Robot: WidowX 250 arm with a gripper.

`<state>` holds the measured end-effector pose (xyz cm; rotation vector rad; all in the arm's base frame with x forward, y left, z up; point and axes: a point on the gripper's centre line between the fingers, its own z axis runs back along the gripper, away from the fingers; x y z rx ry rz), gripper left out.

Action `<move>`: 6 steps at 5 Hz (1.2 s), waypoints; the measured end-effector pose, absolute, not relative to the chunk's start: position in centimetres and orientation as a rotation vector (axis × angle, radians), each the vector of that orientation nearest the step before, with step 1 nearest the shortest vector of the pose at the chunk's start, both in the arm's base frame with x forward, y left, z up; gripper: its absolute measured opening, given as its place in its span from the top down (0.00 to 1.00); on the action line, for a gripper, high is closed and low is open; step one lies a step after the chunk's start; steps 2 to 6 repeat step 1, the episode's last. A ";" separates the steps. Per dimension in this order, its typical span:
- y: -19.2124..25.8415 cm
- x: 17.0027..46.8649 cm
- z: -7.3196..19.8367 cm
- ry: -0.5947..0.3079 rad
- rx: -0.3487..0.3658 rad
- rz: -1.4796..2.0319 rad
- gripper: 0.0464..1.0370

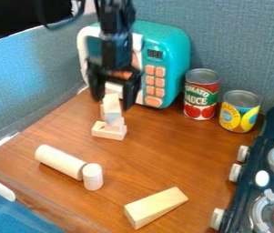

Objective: It took the white object up

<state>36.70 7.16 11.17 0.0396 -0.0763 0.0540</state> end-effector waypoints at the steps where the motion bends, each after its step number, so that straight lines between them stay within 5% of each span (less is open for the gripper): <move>1: 6.3 35.6 12.3 -0.125 0.064 -0.002 0.04; 6: 6.3 35.6 12.3 -0.125 0.064 -0.002 0.04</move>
